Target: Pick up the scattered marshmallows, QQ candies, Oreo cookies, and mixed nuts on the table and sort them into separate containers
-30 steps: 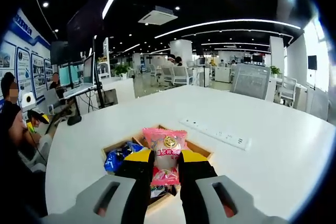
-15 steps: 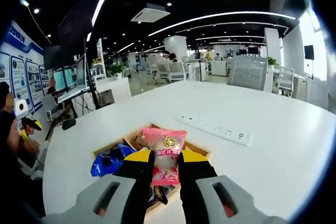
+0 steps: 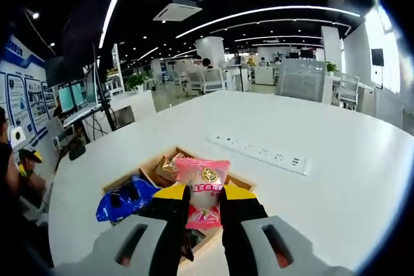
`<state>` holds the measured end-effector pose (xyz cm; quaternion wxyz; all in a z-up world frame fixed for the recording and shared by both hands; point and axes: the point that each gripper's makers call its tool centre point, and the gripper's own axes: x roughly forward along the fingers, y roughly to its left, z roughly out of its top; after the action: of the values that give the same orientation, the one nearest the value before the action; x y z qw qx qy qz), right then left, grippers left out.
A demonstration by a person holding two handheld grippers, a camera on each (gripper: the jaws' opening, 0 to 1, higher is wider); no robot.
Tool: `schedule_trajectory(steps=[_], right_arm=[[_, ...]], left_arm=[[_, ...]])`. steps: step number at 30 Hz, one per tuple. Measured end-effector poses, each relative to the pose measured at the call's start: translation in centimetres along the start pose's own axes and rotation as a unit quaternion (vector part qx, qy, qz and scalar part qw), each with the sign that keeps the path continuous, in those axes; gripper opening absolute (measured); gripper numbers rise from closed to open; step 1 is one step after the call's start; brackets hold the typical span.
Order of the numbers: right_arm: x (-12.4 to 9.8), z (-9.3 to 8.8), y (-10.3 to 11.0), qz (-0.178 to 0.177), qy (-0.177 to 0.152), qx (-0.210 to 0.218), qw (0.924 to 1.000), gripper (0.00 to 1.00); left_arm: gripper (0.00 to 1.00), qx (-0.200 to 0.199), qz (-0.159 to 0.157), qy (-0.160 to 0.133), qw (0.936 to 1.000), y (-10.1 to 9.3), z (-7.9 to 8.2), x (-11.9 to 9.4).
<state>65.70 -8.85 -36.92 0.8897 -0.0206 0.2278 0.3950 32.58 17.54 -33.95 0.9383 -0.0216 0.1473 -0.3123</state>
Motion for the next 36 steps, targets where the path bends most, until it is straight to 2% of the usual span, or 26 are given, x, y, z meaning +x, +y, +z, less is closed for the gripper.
schedule_trajectory(steps=[8,21,23,24,27,32,36], right_arm=[[1.1,-1.3,-1.1,-0.017,0.024,0.006,0.9995,0.16],[2.9,-2.2,-1.2,-0.017,0.05,0.003,0.9986,0.16],[3.2,-2.2,-1.8,-0.018,0.055,0.005,0.9983,0.16],[2.8,-2.5,-0.9,-0.018,0.056,0.004,0.9983,0.16],[2.1,-2.9,-0.3,-0.019,0.056,0.002,0.9982,0.17],[1.8,-2.5,0.7,-0.018,0.05,0.003,0.9986,0.17],[1.5,-2.3,1.4,-0.015,0.043,0.012,0.9989,0.25]], left_arm=[[0.48,-0.001,0.002,0.001,1.0,0.1,-0.2,-0.2],[0.48,-0.002,0.005,-0.002,1.0,0.2,-0.2,-0.6],[0.48,-0.003,0.009,-0.003,0.9999,0.5,-0.1,-0.8],[0.48,-0.003,0.011,-0.003,0.9999,0.6,-0.2,-0.9],[0.48,-0.003,0.01,-0.003,0.9999,0.7,-0.2,-0.9],[0.48,-0.004,0.008,-0.001,1.0,0.6,-0.3,-0.7],[0.48,-0.002,0.007,-0.003,1.0,0.5,-0.1,-0.7]])
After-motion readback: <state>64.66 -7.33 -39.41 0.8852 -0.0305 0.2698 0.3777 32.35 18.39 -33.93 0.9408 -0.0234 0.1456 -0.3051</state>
